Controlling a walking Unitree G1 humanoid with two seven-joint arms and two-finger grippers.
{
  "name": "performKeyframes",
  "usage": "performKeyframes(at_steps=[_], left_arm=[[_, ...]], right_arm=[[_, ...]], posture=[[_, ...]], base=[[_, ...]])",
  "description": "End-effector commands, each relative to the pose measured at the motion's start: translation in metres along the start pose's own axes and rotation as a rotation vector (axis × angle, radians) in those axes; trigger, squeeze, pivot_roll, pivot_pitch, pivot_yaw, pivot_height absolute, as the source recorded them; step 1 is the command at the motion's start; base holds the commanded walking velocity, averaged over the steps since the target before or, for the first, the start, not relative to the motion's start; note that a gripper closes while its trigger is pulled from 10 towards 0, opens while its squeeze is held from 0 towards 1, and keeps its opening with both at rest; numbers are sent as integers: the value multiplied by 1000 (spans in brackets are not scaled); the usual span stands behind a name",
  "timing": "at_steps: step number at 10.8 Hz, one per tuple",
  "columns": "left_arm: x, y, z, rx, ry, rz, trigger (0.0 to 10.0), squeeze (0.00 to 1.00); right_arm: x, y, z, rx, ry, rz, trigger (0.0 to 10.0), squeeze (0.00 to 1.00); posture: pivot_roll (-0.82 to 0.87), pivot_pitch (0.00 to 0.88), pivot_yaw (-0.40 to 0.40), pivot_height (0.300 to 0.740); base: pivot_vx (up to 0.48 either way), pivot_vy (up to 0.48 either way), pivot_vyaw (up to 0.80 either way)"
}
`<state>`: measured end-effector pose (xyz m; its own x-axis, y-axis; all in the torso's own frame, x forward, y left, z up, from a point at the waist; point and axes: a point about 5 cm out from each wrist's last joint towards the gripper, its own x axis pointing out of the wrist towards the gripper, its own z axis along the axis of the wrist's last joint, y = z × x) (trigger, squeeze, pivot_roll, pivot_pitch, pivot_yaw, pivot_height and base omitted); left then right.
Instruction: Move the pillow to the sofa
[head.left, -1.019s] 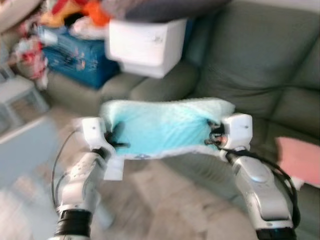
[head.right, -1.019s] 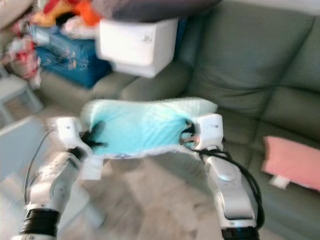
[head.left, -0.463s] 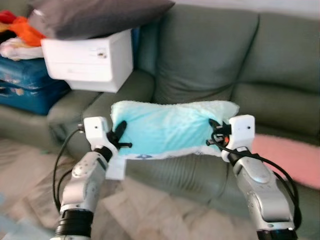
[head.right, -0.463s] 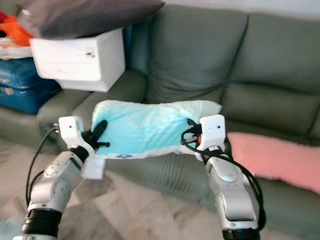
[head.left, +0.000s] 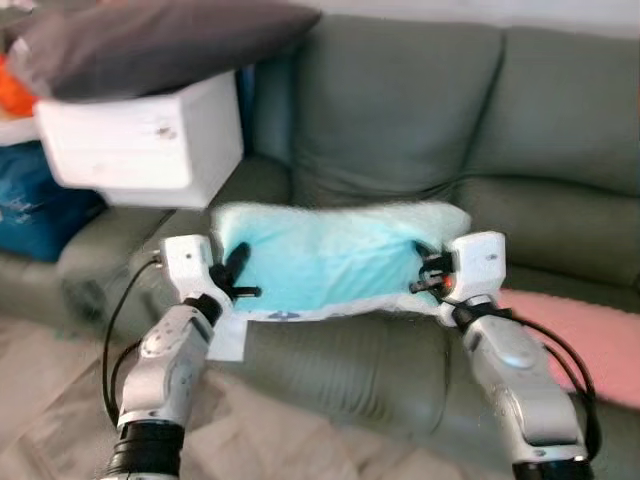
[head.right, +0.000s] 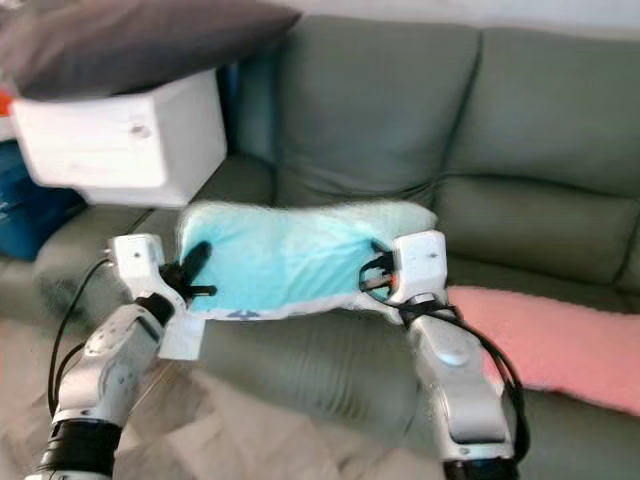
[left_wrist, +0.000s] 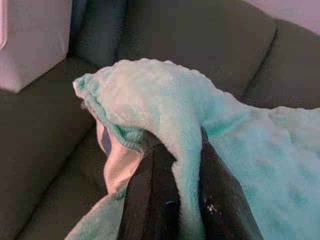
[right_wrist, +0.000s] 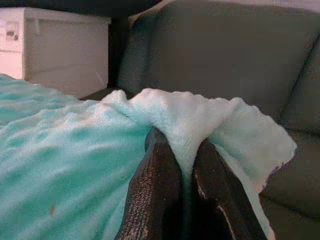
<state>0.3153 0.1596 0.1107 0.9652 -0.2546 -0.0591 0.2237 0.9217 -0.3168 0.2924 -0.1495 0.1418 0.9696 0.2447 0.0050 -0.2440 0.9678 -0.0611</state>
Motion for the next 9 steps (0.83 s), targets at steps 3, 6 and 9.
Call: performKeyframes(at_steps=[3,6,9], left_arm=[[-1,6,8,27,-16,13,10000,0],[0,5,4,22,9,23,10000,0],[1,6,4,22,12,37,10000,0]], right_arm=[[4,8,10,6,-43,22,10000,0],[4,8,10,7,-42,18,10000,0],[4,9,10,8,-44,20,10000,0]], posture=[[-225,27,10,740],[-225,27,12,740],[-222,28,14,740]], base=[[455,0,0],[266,107,-754],[0,0,0]])
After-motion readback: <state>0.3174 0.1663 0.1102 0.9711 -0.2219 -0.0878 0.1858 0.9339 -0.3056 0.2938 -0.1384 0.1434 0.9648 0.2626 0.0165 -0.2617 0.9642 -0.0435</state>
